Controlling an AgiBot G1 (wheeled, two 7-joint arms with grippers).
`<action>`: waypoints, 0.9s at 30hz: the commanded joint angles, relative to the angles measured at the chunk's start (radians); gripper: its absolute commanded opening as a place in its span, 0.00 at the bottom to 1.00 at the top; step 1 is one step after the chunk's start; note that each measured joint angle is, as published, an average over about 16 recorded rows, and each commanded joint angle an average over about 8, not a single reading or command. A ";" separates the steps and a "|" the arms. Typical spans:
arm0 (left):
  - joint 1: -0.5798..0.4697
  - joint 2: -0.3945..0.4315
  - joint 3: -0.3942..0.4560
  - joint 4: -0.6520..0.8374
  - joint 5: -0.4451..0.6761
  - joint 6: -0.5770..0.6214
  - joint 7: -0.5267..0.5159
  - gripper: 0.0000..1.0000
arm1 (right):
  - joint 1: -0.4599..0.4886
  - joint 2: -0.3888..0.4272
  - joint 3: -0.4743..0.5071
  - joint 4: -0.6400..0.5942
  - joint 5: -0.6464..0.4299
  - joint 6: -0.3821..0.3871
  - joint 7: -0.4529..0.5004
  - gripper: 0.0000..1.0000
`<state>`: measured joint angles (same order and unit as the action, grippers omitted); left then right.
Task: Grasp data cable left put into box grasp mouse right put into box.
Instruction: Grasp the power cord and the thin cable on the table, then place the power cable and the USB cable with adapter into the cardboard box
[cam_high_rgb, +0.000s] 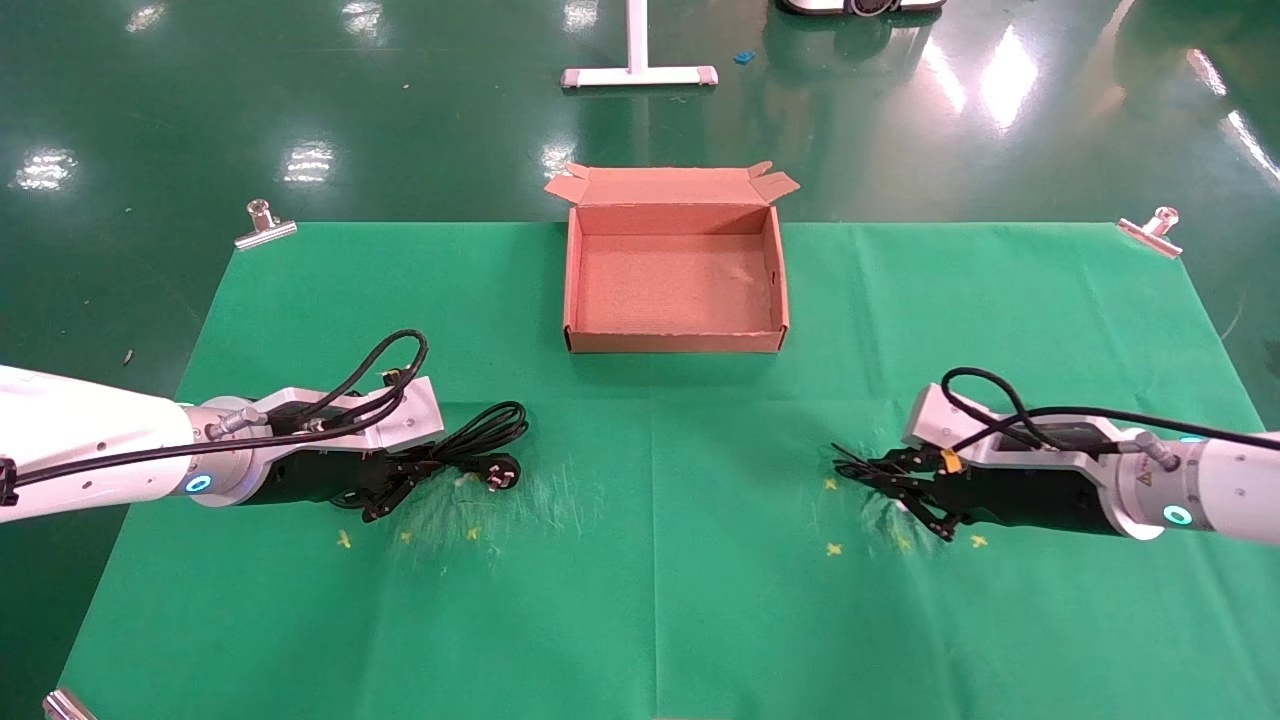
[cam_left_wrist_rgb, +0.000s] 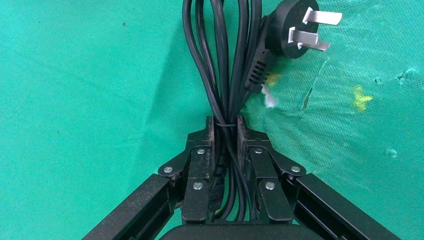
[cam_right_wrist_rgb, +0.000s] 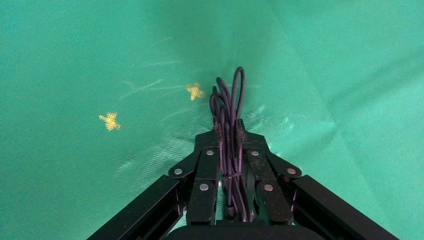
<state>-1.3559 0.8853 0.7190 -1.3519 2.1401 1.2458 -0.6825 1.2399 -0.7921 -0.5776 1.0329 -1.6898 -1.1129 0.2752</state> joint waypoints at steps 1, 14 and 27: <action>0.000 0.000 0.000 0.000 0.000 0.000 0.000 0.00 | 0.000 0.000 0.000 0.000 0.000 0.000 0.000 0.00; -0.042 -0.005 -0.023 0.016 -0.038 0.000 0.024 0.00 | 0.043 0.013 0.028 -0.003 0.016 0.016 -0.001 0.00; -0.211 0.211 -0.053 0.213 -0.024 -0.188 0.112 0.00 | 0.259 0.051 0.106 -0.053 0.037 0.033 -0.005 0.00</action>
<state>-1.5627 1.1077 0.6721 -1.1092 2.1099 1.0505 -0.5609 1.4943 -0.7390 -0.4721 0.9858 -1.6513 -1.0829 0.2719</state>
